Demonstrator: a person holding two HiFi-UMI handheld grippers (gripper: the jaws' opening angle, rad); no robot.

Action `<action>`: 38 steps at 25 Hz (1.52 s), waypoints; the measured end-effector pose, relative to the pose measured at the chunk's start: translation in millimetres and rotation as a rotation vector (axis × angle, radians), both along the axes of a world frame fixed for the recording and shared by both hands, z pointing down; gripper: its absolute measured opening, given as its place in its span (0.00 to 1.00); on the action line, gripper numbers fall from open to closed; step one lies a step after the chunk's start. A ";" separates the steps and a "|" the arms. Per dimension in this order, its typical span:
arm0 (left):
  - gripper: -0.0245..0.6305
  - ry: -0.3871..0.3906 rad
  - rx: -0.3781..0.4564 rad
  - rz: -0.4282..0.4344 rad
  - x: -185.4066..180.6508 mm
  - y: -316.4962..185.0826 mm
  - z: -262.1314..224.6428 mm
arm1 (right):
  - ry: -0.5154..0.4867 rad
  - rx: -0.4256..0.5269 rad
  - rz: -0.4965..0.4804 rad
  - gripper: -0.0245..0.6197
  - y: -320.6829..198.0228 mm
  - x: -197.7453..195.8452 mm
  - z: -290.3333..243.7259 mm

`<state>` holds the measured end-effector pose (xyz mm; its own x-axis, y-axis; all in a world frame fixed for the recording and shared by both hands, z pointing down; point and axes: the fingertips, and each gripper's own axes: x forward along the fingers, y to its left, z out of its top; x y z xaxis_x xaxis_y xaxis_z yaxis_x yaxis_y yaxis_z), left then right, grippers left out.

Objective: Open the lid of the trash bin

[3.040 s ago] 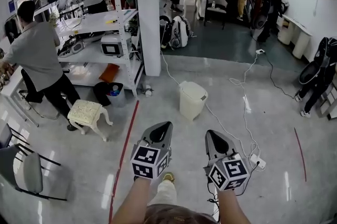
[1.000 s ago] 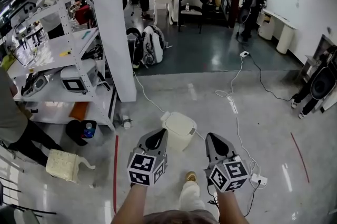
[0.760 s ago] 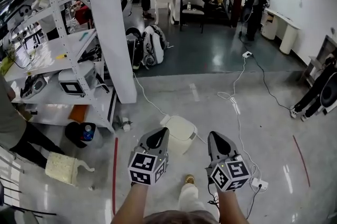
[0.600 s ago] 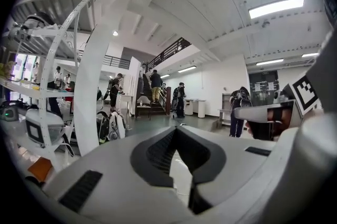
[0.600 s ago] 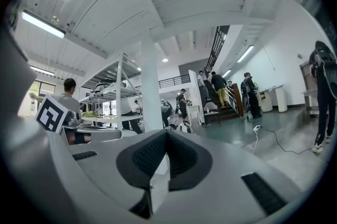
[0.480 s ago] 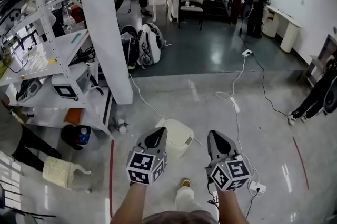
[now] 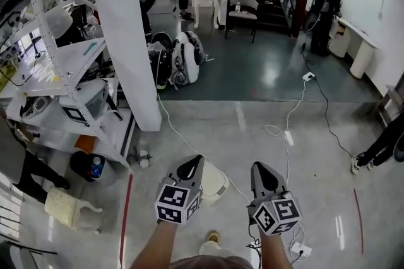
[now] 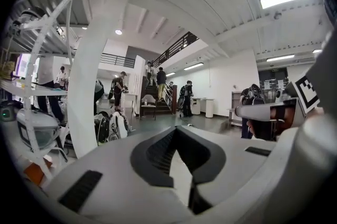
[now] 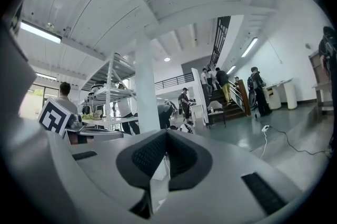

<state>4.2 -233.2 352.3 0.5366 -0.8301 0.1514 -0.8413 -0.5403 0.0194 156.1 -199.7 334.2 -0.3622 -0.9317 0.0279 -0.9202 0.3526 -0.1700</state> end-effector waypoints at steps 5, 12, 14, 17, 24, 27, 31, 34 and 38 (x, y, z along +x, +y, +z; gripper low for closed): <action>0.03 -0.009 0.022 -0.043 2.8 -42.9 -8.8 | 0.012 0.016 -0.060 0.08 -50.5 -0.1 -5.1; 0.03 -0.036 0.071 -0.077 0.8 -89.1 -28.7 | 0.022 0.060 -0.113 0.08 -105.6 -15.9 -25.1; 0.03 -0.033 0.079 -0.086 -0.4 -102.7 -31.3 | 0.022 0.065 -0.112 0.08 -118.0 -16.1 -26.7; 0.03 -0.028 0.088 -0.086 -2.8 -121.2 -33.4 | 0.025 0.073 -0.108 0.08 -135.8 -18.0 -29.5; 0.03 -0.024 0.100 -0.057 1.7 -156.9 -29.0 | 0.020 0.086 -0.082 0.08 -171.9 -16.0 -28.5; 0.03 -0.030 0.103 -0.038 6.9 -167.6 -28.6 | 0.012 0.083 -0.083 0.08 -181.2 -16.2 -24.9; 0.03 -0.018 0.103 -0.024 11.1 -181.6 -22.2 | 0.011 0.070 -0.084 0.08 -187.0 -20.1 -16.7; 0.03 -0.020 0.085 -0.012 14.4 -191.1 -12.5 | 0.020 0.050 -0.095 0.08 -191.2 -23.8 -5.7; 0.03 -0.029 0.070 -0.004 15.2 -200.4 11.6 | 0.031 0.018 -0.102 0.08 -198.7 -24.0 18.2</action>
<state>19.4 -433.6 363.9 0.5292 -0.8415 0.1087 -0.8433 -0.5358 -0.0428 132.1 -398.5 352.5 -0.4541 -0.8907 0.0236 -0.8842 0.4472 -0.1348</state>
